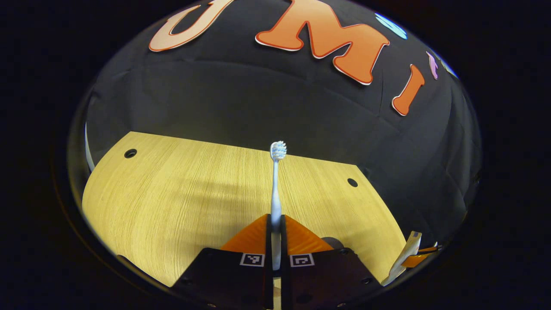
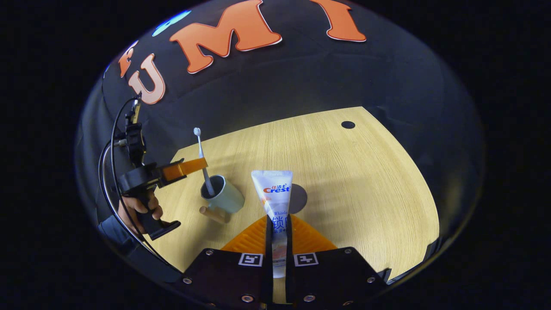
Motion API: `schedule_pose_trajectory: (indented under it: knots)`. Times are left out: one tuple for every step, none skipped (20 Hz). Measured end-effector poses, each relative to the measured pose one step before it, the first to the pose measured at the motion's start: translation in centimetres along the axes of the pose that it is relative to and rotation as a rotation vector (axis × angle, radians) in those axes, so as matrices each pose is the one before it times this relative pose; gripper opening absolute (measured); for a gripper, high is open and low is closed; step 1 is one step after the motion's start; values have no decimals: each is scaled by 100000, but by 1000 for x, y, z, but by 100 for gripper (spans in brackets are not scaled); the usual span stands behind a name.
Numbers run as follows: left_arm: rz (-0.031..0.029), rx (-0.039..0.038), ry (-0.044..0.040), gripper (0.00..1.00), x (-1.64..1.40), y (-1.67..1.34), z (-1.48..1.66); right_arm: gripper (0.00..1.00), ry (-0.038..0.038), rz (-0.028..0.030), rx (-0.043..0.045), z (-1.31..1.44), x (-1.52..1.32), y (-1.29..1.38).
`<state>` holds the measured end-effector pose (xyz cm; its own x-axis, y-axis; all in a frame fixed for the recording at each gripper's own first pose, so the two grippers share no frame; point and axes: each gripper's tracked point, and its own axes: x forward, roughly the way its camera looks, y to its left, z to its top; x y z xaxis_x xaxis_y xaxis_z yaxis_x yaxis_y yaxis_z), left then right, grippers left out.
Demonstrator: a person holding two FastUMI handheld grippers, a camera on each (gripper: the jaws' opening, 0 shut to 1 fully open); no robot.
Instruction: Put the toothbrush and toothpaste on the desktop into the cup, then pick up the cup and place it on the coaster on the desktop.
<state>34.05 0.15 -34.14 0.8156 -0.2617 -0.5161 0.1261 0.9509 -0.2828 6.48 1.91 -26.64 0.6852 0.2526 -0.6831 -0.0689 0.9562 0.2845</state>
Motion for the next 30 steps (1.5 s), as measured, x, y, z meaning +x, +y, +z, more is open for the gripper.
schedule_pose_trajectory:
  knots:
    - [551,241,233,7,312,71,-106,12,-222,-25,-276,195,66,6]
    - [-104,114,465,7,182,-109,-309,12,-258,-245,-478,177,150,11]
    - [417,517,112,7,108,81,-76,12,-246,-194,-428,170,63,-22]
    - [-147,466,304,7,144,-76,-302,12,30,294,-409,60,84,134]
    - [356,480,560,7,-15,118,-395,12,67,-44,-96,28,70,38]
    - [-57,507,215,7,-91,6,-491,12,278,277,-261,-44,122,189]
    - [468,803,390,7,6,108,-306,12,13,-123,-69,140,126,-15]
    - [-125,831,-181,7,23,-229,-219,12,316,169,-197,-66,94,79]
    - [234,1036,174,7,42,-188,-231,12,123,-18,23,70,72,62]
    - [141,1268,-553,9,-247,58,-387,12,203,100,-183,12,142,101]
    - [203,1050,8,7,-54,-66,-66,12,287,-64,-28,-42,43,49]
    - [286,1015,-394,9,103,-105,59,12,62,23,-189,-68,15,114]
    - [226,1097,-504,7,-70,-71,74,12,224,207,-306,27,31,55]
    - [433,1253,-557,7,-131,81,-122,12,49,-282,-141,-28,45,2]
    - [560,1553,-373,7,-8,-12,13,12,120,72,-121,100,141,-39]
    - [787,1553,-84,7,13,90,-199,12,62,-275,152,-54,26,-22]
    - [733,1105,-407,7,-4,143,-109,12,95,79,-24,-14,64,5]
    - [199,572,-558,7,-121,-15,-67,12,58,-233,6,-44,-6,-31]
    - [756,612,-6,7,-104,60,23,12,61,-84,-29,64,10,-3]
    - [344,538,10,8,64,105,-237,12,143,-26,16,-80,16,62]
    - [21,317,-160,9,-54,-42,187,12,-22,-218,28,-24,4,-67]
    - [241,390,-608,9,-236,-21,168,12,137,1,-7,6,35,6]
    - [304,542,-695,9,-136,-8,261,12,-3,-208,112,55,-2,9]
    - [323,519,-352,8,232,176,69,12,259,-57,30,-154,-53,50]
    - [-191,333,-41,10,-30,33,52,12,134,-112,227,0,6,0]
    - [562,306,345,11,-136,176,-150,12,22,151,110,-16,-46,93]
    - [-277,-89,143,12,-223,-32,56,12,39,88,117,71,57,80]
    - [-157,-106,-181,19,-129,-32,-34,12,-159,54,-22,-6,49,146]
    - [3,43,-309,25,-219,15,152,12,115,148,-183,46,-3,107]
    - [-79,218,-392,30,-203,-28,49,12,-6,-33,-192,22,57,125]
